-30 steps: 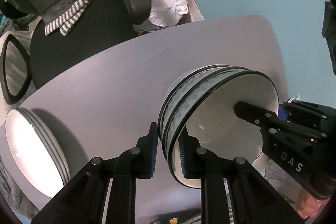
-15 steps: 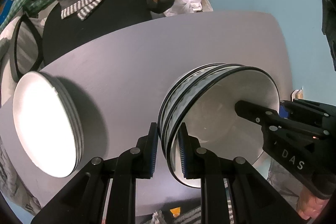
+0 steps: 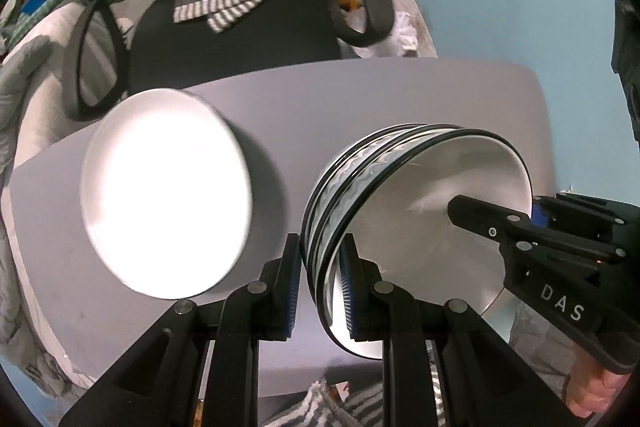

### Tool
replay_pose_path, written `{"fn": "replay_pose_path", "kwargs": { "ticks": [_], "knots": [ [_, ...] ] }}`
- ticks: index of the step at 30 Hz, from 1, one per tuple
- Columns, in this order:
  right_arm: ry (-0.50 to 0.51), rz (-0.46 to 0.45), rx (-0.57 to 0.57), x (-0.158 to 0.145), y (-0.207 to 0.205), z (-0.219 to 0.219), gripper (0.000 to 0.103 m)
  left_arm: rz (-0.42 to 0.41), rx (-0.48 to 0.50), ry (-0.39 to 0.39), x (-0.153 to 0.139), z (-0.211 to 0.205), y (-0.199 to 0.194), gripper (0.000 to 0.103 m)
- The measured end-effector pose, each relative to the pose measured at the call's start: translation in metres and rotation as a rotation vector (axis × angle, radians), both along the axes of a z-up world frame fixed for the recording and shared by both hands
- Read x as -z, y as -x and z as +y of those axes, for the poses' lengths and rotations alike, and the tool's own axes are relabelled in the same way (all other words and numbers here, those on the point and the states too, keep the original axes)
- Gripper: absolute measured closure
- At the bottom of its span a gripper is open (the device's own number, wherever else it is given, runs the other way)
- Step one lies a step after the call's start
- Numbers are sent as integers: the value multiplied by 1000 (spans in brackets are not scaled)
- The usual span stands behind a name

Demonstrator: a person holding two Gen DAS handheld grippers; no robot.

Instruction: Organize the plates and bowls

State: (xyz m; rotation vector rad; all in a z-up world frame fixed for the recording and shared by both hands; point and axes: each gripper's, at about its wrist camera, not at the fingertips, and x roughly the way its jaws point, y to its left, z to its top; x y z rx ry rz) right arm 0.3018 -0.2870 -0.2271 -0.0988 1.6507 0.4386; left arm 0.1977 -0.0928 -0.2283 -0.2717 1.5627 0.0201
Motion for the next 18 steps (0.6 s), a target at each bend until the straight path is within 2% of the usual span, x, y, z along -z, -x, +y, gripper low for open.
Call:
{"fn": "replay_pose_path", "kwargs": {
  "ticks": [18],
  "knots": [
    [-19,-15,-141,-9,12,107,86,-12,-140,-17,-12,99,17,85]
  ]
}}
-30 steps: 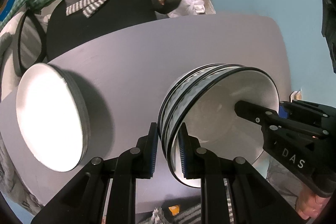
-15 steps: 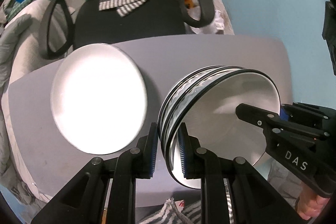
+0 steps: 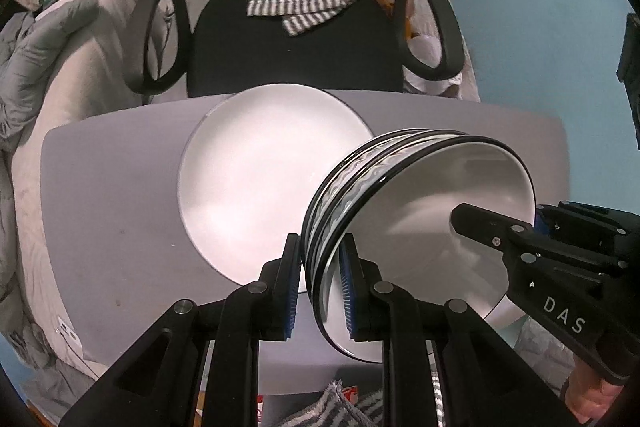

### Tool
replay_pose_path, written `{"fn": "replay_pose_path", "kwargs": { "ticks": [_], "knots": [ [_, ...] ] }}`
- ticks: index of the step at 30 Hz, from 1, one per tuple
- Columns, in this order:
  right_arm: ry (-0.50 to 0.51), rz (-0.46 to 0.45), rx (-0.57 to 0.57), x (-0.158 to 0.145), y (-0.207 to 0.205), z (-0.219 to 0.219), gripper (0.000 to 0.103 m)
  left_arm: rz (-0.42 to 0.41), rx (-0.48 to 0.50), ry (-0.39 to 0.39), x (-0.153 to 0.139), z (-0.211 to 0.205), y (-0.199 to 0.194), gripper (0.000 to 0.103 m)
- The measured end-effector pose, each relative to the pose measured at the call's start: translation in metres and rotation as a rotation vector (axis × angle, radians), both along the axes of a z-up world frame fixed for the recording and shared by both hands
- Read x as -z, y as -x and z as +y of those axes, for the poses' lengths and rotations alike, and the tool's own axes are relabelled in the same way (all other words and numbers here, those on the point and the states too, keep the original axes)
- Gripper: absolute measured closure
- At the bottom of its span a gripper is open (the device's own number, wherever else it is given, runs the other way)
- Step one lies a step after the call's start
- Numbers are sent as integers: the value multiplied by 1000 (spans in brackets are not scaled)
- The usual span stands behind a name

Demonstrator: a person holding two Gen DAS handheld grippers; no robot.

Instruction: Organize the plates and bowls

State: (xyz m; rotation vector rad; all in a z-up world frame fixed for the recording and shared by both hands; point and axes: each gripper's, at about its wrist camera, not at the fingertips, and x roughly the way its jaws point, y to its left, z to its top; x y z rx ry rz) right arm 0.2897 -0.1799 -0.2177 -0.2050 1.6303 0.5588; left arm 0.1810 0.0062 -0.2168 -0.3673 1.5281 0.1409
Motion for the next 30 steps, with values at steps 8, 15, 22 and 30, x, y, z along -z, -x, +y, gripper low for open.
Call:
{"fn": "replay_pose_path", "kwargs": {
  "ticks": [8,15,22,30],
  "knots": [
    [13,6,-17,6,2,32,86,7,-18,-8,6,24,0,85],
    [36,15,-30,18,3,51,86,31,-23,-9,20,38,-1,85],
    [54,41,-18,32,3,59,86,57,-20,-2,34,46,-2,85],
    [57,78,-2,46,3,64,86,76,-17,3,43,54,-6,85]
  ]
}}
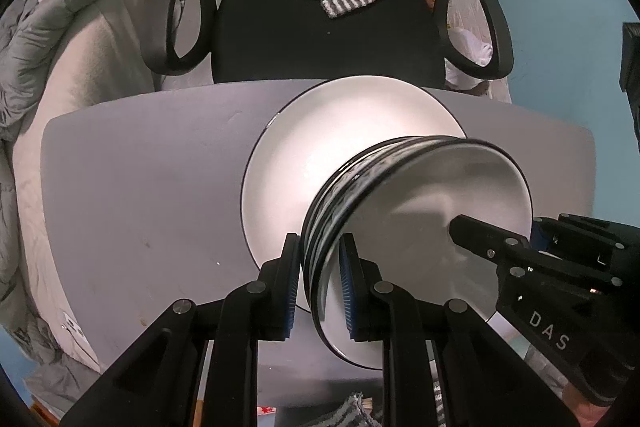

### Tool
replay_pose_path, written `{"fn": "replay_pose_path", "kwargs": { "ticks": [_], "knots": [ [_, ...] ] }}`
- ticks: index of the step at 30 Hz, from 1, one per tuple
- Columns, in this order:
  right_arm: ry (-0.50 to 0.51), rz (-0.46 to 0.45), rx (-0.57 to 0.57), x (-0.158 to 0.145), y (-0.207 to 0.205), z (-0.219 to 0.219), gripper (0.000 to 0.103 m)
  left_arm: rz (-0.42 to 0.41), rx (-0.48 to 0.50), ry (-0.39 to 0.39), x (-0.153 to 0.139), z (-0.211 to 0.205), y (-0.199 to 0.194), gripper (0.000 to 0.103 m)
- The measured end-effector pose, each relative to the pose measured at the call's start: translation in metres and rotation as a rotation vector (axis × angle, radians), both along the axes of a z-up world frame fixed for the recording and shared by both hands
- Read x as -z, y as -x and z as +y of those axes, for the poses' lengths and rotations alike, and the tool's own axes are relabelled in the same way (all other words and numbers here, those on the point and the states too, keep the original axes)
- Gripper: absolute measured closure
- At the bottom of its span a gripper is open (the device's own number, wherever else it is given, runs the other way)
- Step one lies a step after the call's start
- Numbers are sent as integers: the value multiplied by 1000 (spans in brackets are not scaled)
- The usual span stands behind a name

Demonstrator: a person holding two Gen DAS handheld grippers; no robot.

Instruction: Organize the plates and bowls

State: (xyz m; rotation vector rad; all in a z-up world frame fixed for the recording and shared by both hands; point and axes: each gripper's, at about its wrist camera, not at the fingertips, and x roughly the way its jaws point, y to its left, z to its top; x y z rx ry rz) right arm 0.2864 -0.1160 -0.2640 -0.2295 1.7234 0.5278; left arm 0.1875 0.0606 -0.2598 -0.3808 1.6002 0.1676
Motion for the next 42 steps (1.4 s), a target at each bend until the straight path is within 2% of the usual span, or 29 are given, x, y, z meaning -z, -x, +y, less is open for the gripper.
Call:
{"fn": "replay_pose_path", "kwargs": {
  "ticks": [9,16,19,24,25,29,33,37,42],
  "knots": [
    [26,7,-10,4,-5,7,86,4,16,14,4,4,-2,85],
    [-7,14,1,4,-6,3,83,-12,31,28,4,4,1,84],
    [-15,-2,-11,2,-4,2,80,-21,29,12,1,3,3,74],
    [9,-91,-52,-6,3,4,64,-42,21,-4,-7,3,7,61],
    [10,-101,-53,-8,4,3,62,-47,20,-13,-8,3,8,54],
    [-4,-114,-31,-12,5,-2,52,-63,-1,-35,-13,6,14,43],
    [-5,-145,-21,-19,5,-6,41,-93,-42,-52,-22,10,23,39],
    [-13,-169,-6,-30,4,-12,41,-134,-43,-83,-38,8,32,33],
    [-27,-205,-7,-48,5,-15,36,-177,-60,-79,-57,6,41,32]
  ]
}}
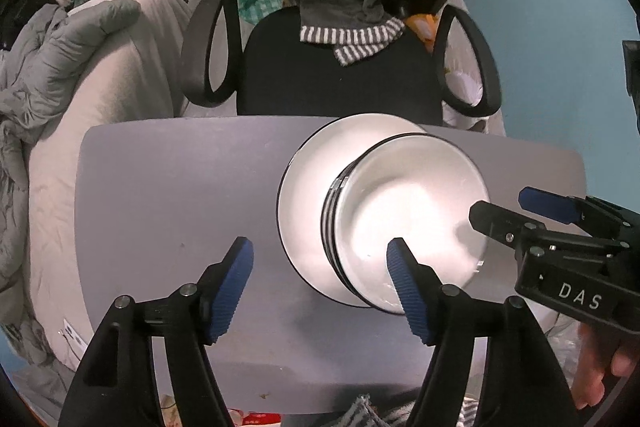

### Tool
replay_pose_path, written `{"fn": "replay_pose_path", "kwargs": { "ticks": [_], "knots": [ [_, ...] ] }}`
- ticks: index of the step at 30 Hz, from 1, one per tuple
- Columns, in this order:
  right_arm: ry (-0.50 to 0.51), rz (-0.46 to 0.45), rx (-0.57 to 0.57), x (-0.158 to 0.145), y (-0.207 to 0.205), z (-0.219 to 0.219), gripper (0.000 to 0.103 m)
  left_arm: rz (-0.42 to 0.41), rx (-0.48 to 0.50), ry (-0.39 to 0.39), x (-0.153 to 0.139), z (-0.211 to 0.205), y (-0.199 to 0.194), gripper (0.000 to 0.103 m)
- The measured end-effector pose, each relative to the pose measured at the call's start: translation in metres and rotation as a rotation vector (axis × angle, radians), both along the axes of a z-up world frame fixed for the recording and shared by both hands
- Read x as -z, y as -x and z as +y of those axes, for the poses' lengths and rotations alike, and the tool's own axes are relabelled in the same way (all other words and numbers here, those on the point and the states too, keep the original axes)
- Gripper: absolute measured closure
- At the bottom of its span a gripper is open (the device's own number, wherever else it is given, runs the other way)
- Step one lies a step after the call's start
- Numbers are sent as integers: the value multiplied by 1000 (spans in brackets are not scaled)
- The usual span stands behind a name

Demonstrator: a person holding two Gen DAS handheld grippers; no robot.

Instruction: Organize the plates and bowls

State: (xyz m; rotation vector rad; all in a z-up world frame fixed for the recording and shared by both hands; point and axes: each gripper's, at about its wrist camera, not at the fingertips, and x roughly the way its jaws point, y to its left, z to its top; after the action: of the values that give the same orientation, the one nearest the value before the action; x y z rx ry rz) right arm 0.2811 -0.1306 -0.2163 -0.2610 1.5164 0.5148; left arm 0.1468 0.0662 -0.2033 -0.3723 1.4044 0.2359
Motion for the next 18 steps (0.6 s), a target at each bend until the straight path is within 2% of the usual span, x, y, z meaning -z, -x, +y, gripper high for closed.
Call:
{"fn": "replay_pose_path", "kwargs": {
  "ticks": [2,7,12,18],
  "knots": [
    [-6,-25,-1,-10,1,-1,35,-17,-2,-8,-8,-1,3,26],
    [-16,-88,-16,-36,7,-3,32,-72,-5,-15,-32,-6,10,22],
    [-18,-165,-6,-61,14,-13,32,-96,19,-26,-47,-14,20,22],
    [-38,-225,13,-95,20,-30,32,-117,4,-28,-65,-15,38,22]
  ]
}}
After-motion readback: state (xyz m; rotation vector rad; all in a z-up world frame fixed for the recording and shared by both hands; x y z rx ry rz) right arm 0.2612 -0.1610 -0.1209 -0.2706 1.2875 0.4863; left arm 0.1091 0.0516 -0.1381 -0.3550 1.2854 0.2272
